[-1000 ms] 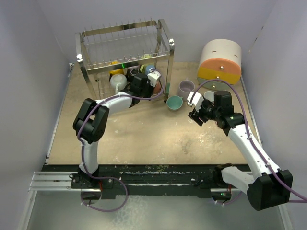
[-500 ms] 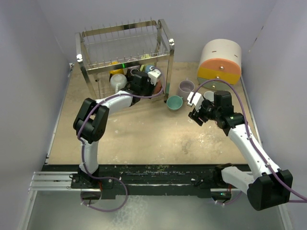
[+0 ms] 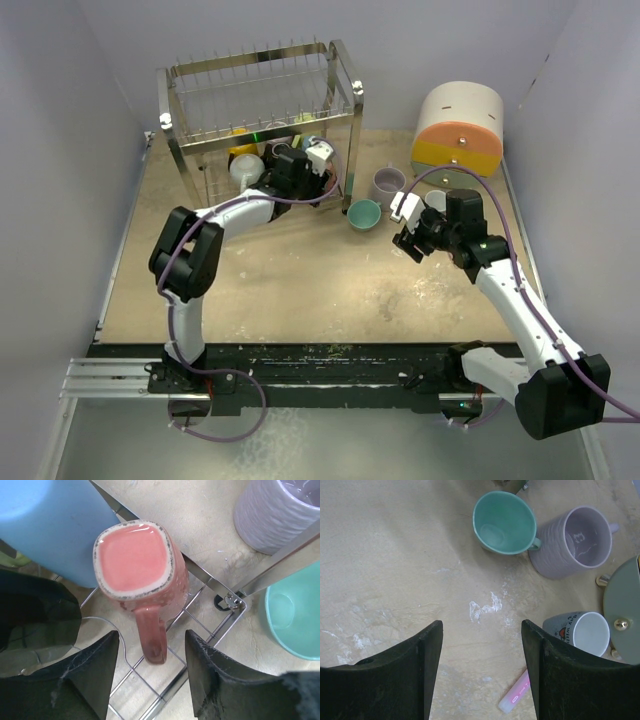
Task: Load the cups into the dish rack
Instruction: Turn the cup upside down in the dish rack.
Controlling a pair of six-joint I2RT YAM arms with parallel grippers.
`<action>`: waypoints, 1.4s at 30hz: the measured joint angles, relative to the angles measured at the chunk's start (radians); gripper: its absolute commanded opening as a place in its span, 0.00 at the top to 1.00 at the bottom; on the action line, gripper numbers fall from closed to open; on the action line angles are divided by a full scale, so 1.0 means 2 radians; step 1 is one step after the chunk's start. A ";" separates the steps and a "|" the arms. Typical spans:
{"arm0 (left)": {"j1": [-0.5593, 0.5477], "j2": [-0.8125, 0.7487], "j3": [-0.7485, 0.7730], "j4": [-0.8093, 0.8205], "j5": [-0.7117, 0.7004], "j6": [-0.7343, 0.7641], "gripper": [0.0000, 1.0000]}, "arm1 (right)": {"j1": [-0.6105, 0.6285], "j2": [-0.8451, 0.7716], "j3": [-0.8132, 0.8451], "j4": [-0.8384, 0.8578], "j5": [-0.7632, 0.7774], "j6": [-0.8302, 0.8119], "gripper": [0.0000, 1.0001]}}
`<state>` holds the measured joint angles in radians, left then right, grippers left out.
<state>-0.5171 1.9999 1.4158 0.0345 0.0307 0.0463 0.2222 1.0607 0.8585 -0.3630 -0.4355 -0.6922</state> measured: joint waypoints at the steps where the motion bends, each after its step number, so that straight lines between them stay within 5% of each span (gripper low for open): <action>1: 0.000 -0.005 -0.003 0.000 -0.001 -0.003 0.37 | 0.000 0.000 0.000 0.000 0.000 0.000 0.34; 23: 0.000 -0.147 -0.161 0.005 0.073 -0.032 0.32 | 0.000 0.000 0.000 0.000 0.000 -0.006 0.34; 37: 0.000 -0.398 -0.390 0.132 0.172 -0.125 0.31 | 0.000 -0.001 0.000 0.000 -0.051 -0.004 0.33; 42: 0.000 -0.473 -0.479 0.196 0.194 -0.193 0.18 | 0.000 0.002 0.002 -0.002 -0.087 0.005 0.33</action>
<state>-0.5171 1.0534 0.4572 0.4259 0.4187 -0.3389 0.2222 1.0653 0.8623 -0.3668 -0.6086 -0.6830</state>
